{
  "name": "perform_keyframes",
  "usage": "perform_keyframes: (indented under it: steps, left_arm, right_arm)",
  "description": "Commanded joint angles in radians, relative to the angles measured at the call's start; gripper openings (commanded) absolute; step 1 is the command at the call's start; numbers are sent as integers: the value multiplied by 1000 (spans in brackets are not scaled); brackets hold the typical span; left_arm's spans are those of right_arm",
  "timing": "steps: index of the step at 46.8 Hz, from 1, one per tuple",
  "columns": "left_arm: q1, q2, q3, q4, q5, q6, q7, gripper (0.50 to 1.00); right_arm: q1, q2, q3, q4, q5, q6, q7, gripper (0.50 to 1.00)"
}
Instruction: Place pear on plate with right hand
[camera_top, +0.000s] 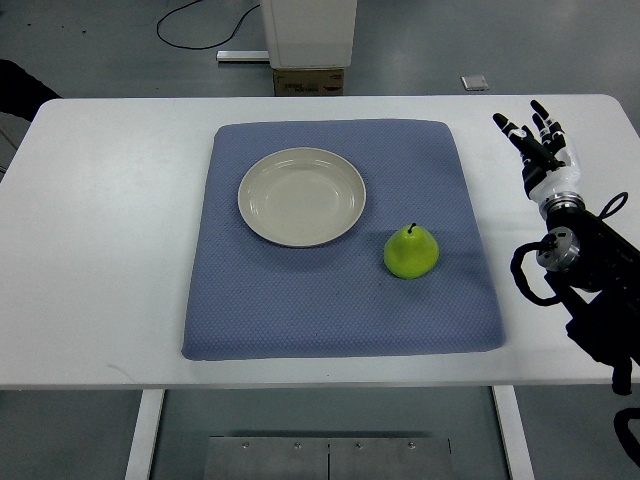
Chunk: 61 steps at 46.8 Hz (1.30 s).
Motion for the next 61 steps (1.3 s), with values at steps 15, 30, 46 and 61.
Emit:
perform_keyframes:
  steps: [15,30,46,61]
  left_arm:
    - [-12,0,0,-1,0,-2,-1,1000]
    - [3,0,0,1,0,0,-1,1000]
    - [6,0,0,1,0,0,-1,1000]
    - [6,0,0,1,0,0,-1,1000]
  right_arm:
    - [-1,0,0,0,0,0,0,1000]
    - [0,2,-6,3,0,1,0,1000]
    - [11,0,-63,2,0,23,-2,1000]
    - [34,-1,-66,0,0,23,-9,1000]
